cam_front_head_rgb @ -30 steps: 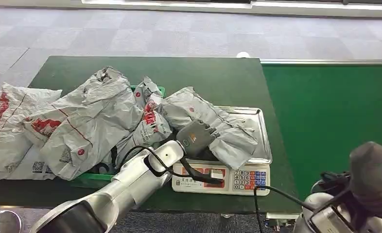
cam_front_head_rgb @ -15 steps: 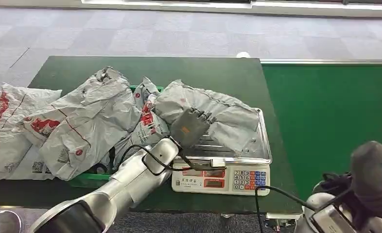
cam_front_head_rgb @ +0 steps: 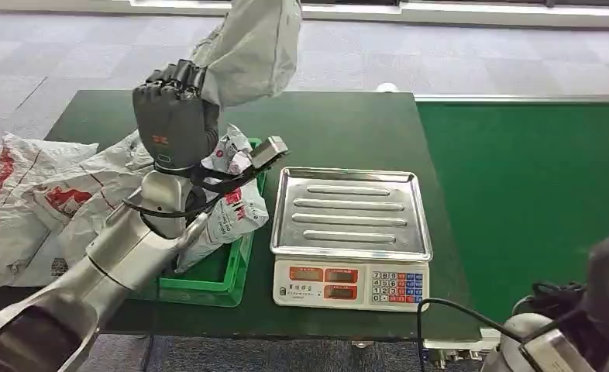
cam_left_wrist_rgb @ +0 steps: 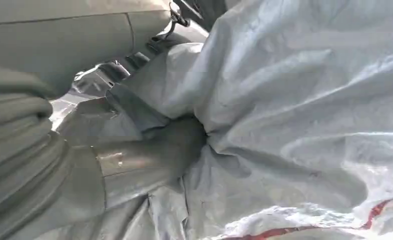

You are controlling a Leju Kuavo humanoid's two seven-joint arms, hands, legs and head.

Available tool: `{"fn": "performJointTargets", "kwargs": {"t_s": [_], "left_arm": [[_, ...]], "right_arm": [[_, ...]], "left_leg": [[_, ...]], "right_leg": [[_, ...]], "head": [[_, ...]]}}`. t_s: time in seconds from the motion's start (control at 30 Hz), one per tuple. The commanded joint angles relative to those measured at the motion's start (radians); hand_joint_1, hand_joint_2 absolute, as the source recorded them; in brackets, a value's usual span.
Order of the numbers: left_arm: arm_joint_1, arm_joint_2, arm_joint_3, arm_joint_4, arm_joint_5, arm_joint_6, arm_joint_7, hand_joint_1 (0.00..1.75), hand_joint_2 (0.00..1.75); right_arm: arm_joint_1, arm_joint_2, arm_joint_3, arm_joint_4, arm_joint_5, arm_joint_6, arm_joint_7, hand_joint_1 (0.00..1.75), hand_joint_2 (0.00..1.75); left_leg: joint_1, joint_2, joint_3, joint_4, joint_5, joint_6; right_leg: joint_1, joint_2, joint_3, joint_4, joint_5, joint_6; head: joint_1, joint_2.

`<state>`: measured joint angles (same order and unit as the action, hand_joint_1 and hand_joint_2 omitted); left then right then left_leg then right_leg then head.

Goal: Moved the parcel from conveyor to table for the left to box.

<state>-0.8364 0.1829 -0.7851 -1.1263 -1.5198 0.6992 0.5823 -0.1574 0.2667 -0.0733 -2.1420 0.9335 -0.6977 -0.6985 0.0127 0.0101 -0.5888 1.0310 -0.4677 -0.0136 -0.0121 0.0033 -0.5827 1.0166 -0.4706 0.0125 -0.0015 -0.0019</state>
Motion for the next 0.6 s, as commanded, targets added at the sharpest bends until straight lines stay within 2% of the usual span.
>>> {"fn": "performJointTargets", "kwargs": {"t_s": [0.03, 0.1, 0.23, 0.3, 0.33, 0.37, 0.4, 0.43, 0.47, 0.5, 0.53, 0.57, 0.6], "left_arm": [[0.024, 0.081, -0.109, -0.119, -0.051, -0.13, 0.038, 1.75, 1.75], [0.024, 0.081, -0.109, -0.119, -0.051, -0.13, 0.038, 1.75, 1.75], [0.024, 0.081, -0.109, -0.119, -0.051, -0.13, 0.038, 1.75, 1.75], [0.028, 0.054, -0.123, -0.066, -0.051, -0.191, 0.041, 1.75, 1.75], [0.028, 0.058, -0.115, -0.072, -0.051, -0.165, 0.06, 1.75, 1.75], [0.021, 0.092, -0.134, -0.065, -0.051, -0.108, 0.116, 1.75, 1.75], [0.032, 0.091, -0.13, -0.061, -0.051, -0.11, 0.116, 1.75, 1.75], [0.064, 0.072, -0.119, -0.053, -0.051, -0.149, 0.093, 1.75, 1.75], [0.108, 0.036, -0.053, -0.045, -0.051, -0.217, 0.021, 1.75, 1.75], [0.129, -0.017, 0.011, 0.003, -0.051, -0.41, -0.091, 1.75, 1.75], [0.154, -0.09, 0.083, 0.066, -0.017, -0.556, -0.2, 1.5, 1.75], [0.161, -0.127, 0.097, 0.138, 0.001, -0.656, -0.247, 1.13, 1.75], [0.16, -0.151, 0.108, 0.189, -0.006, -0.698, -0.272, 1.26, 1.75]], "right_arm": [[0.025, 0.082, -0.121, -0.052, 0.009, 0.0, 0.0, 0.0, 1.75], [0.025, 0.082, -0.121, -0.052, 0.009, 0.0, 0.0, 0.0, 1.75], [0.025, 0.082, -0.121, -0.052, 0.009, 0.0, 0.0, 0.0, 1.75], [0.032, 0.082, -0.131, -0.06, 0.008, 0.0, 0.0, 0.0, 1.75], [0.035, 0.082, -0.129, -0.057, 0.007, 0.0, 0.0, 0.0, 1.75], [0.035, 0.082, -0.127, -0.052, 0.006, 0.0, 0.0, 0.0, 1.75], [0.035, 0.082, -0.129, -0.05, 0.006, 0.0, 0.0, 0.0, 1.75], [0.035, 0.082, -0.137, -0.052, 0.009, 0.0, 0.0, 0.0, 1.75], [0.036, 0.082, -0.142, -0.055, 0.011, 0.0, 0.0, 0.0, 1.75], [0.039, 0.082, -0.154, -0.063, 0.014, 0.0, 0.0, 0.0, 1.75], [0.045, 0.082, -0.148, -0.065, 0.018, 0.0, 0.0, 0.0, 1.75], [0.048, 0.082, -0.136, -0.058, 0.019, 0.0, 0.0, 0.0, 1.75], [0.046, 0.082, -0.13, -0.051, 0.021, 0.0, 0.0, 0.0, 1.75]], "left_leg": [[-0.001, -0.002, 0.002, -0.002, 0.0, 0.0], [-0.001, -0.006, 0.002, -0.004, 0.002, 0.001], [-0.001, -0.003, -0.001, -0.001, 0.001, 0.001], [-0.001, -0.003, 0.0, -0.002, 0.002, 0.001], [-0.001, -0.003, 0.001, -0.001, 0.001, 0.001], [-0.001, -0.002, 0.001, -0.001, 0.001, 0.001], [-0.001, -0.003, 0.001, -0.002, 0.002, 0.001], [-0.002, -0.002, 0.001, -0.002, 0.001, 0.001], [-0.001, -0.001, 0.002, -0.002, 0.001, 0.001], [-0.002, -0.002, 0.002, -0.003, 0.002, 0.001], [-0.003, -0.002, 0.003, -0.003, 0.002, 0.001], [-0.003, -0.004, 0.003, -0.003, 0.002, 0.001], [-0.003, -0.005, 0.003, -0.005, 0.003, 0.002]], "right_leg": [[-0.001, -0.001, 0.002, -0.001, 0.0, 0.0], [-0.001, -0.005, 0.003, -0.003, 0.0, -0.001], [-0.002, -0.003, 0.0, -0.001, 0.0, -0.001], [-0.002, -0.004, 0.001, -0.002, 0.001, -0.001], [-0.002, -0.003, 0.001, -0.001, 0.0, 0.0], [-0.002, -0.002, 0.001, -0.001, 0.0, 0.0], [-0.002, -0.003, 0.001, -0.002, 0.001, -0.001], [-0.002, -0.002, 0.001, -0.001, 0.001, -0.001], [-0.002, -0.001, 0.002, -0.002, 0.001, -0.001], [-0.002, -0.002, 0.002, -0.003, 0.001, -0.001], [-0.002, -0.002, 0.002, -0.003, 0.001, -0.001], [-0.002, -0.004, 0.003, -0.002, 0.0, -0.001], [-0.002, -0.005, 0.004, -0.004, 0.001, -0.001]], "head": [[0.0, 0.0], [0.0, 0.0], [0.0, 0.0], [0.0, 0.0], [0.0, 0.0], [0.0, 0.0], [0.0, 0.0], [0.0, 0.0], [0.0, 0.0], [0.0, 0.0], [0.0, 0.0], [0.0, 0.0], [0.0, 0.0]]}}
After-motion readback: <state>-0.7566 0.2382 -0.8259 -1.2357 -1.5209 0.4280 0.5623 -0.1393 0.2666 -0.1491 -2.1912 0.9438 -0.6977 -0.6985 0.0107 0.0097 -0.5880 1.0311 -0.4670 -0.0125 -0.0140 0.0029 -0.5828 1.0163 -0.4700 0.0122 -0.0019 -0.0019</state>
